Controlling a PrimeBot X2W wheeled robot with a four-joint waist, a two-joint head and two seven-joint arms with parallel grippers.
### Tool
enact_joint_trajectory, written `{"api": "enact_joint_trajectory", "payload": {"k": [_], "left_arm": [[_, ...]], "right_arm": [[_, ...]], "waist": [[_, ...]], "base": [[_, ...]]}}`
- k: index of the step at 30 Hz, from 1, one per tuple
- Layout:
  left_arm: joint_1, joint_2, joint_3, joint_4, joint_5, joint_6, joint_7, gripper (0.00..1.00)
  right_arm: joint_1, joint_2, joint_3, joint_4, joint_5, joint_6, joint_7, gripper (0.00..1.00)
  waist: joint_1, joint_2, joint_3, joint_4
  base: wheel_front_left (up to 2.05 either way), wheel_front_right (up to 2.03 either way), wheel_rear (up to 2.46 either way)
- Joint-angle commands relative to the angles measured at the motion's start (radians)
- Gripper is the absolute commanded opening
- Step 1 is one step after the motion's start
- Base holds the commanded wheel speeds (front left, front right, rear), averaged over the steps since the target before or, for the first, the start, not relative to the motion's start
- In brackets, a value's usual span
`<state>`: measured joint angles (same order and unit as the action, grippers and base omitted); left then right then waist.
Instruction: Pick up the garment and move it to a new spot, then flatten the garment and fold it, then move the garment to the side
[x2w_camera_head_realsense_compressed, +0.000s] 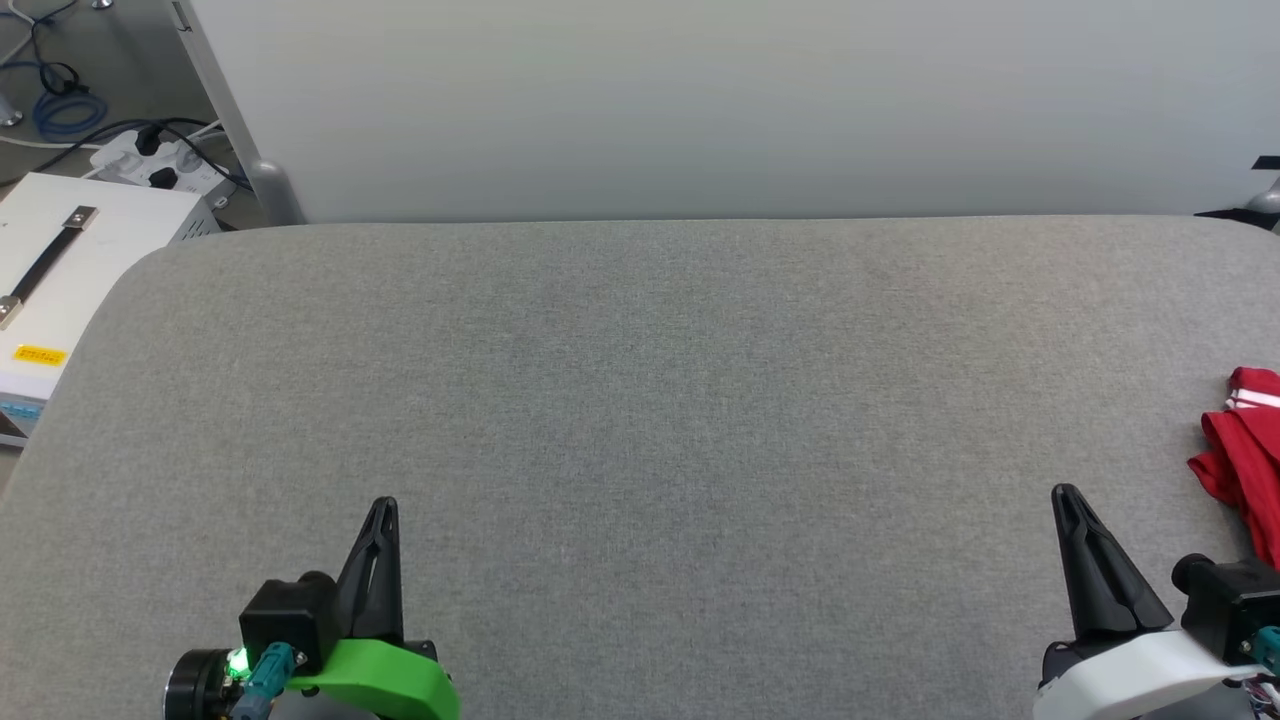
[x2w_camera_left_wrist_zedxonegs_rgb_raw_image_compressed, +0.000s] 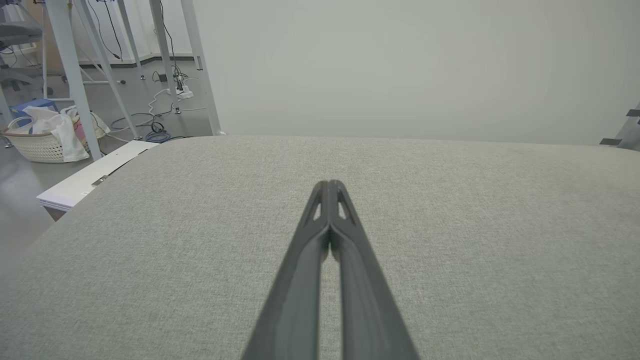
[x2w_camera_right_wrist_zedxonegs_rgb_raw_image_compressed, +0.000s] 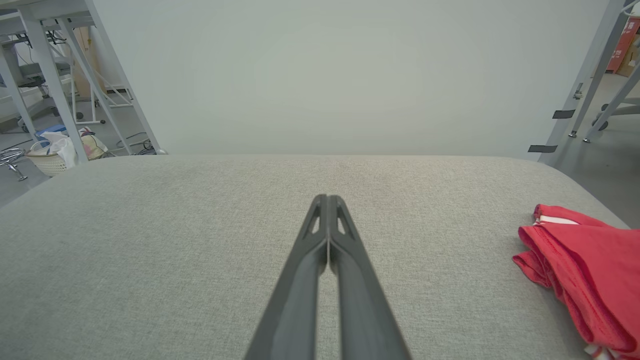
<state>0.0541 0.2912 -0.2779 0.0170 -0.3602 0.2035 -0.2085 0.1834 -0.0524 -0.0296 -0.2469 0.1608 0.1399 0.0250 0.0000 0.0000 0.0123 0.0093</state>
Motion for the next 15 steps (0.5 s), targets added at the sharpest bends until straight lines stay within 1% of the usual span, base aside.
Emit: {"api": "enact_joint_trajectory", "payload": {"k": [1, 15], "left_arm": [[-0.003, -0.007, 0.011, -0.002, 0.013, -0.010, 0.007, 0.00], [-0.009, -0.034, 0.042, -0.004, 0.053, -0.033, 0.031, 0.00]], "right_arm": [[-0.010, 0.000, 0.001, 0.008, -0.009, -0.001, -0.002, 0.00], [-0.031, 0.001, 0.004, 0.036, -0.027, -0.002, -0.004, 0.00]], "waist": [[0.0000, 0.0000, 0.000, 0.000], [0.0000, 0.0000, -0.002, -0.001]], "base": [[0.00, 0.00, 0.00], [0.00, 0.00, 0.00]]}}
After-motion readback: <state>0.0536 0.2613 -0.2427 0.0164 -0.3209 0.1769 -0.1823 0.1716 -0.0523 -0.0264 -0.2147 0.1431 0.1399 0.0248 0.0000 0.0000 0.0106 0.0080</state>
